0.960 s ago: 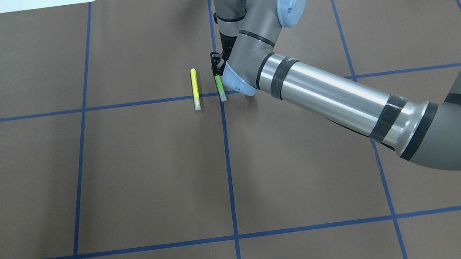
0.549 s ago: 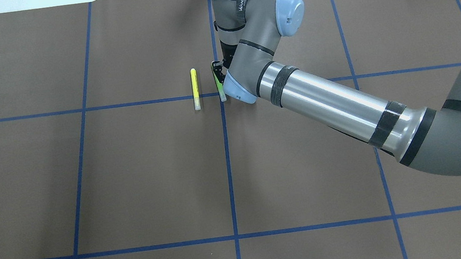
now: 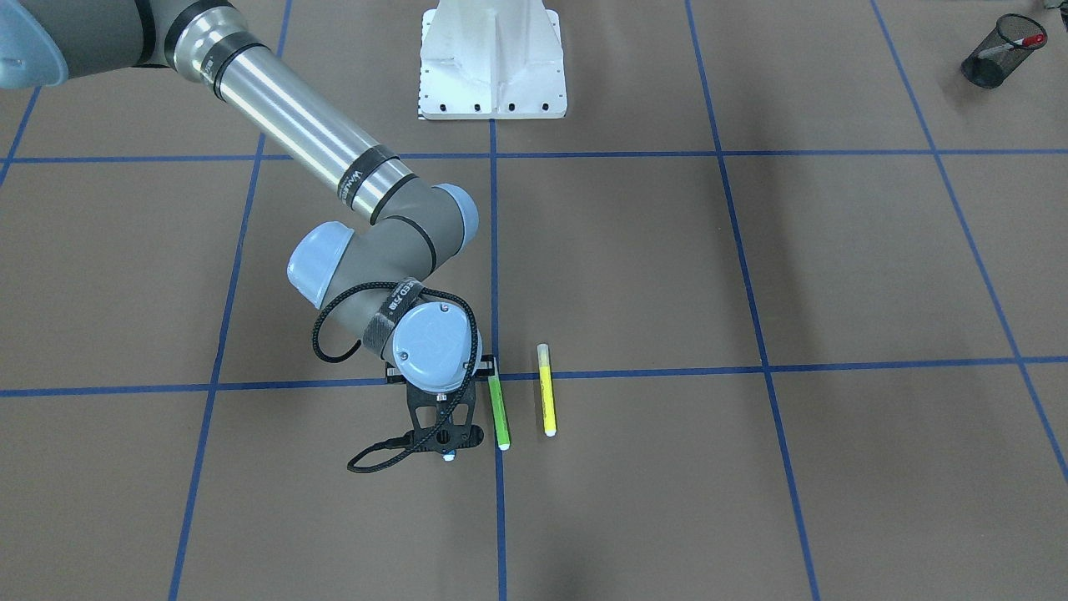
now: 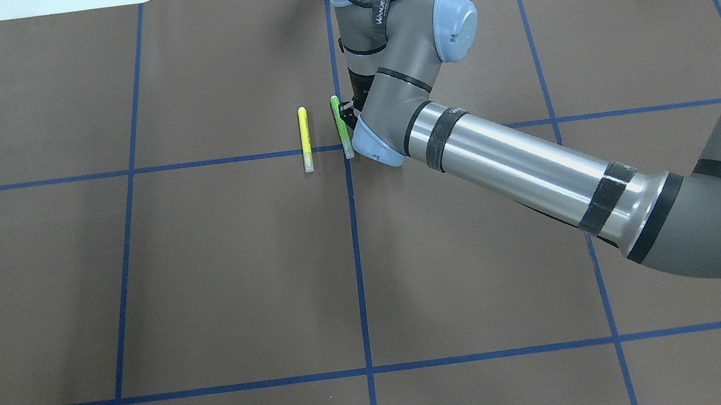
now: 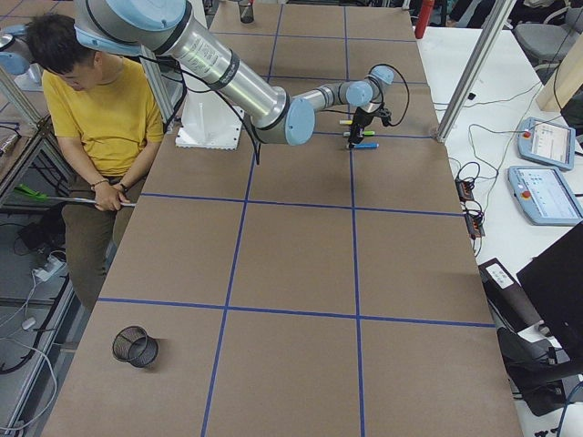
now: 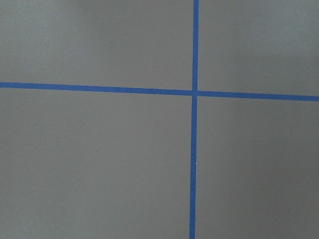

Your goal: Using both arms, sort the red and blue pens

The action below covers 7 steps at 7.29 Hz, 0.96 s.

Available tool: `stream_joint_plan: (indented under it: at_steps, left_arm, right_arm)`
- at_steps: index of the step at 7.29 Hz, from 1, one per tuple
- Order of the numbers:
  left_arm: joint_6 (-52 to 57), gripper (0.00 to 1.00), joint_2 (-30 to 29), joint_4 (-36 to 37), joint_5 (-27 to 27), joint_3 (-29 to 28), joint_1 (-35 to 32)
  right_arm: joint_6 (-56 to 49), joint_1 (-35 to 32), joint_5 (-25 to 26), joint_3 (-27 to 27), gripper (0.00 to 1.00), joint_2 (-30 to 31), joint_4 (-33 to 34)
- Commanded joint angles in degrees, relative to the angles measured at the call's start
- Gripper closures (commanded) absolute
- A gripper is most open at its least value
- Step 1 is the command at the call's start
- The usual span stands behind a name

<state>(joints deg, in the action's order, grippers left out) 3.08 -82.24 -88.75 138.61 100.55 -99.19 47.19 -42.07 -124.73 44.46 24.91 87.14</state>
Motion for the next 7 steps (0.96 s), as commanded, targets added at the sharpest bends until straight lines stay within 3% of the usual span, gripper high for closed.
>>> stream_joint_plan:
  at_steps: [1, 5, 7]
  left_arm:
    - [0.0, 0.0, 0.0, 0.0, 0.0, 0.0, 0.0]
    - [0.0, 0.0, 0.0, 0.0, 0.0, 0.0, 0.0]
    - [0.0, 0.0, 0.0, 0.1, 0.0, 0.0, 0.0]
  right_arm:
    - [0.4, 0.0, 1.8, 0.1, 0.57, 0.0, -2.0]
    - [3.6, 0.2, 8.3, 0.3, 0.58, 0.5, -6.6]
    - [4.7, 0.8, 8.5, 0.5, 0.59, 1.1, -8.1]
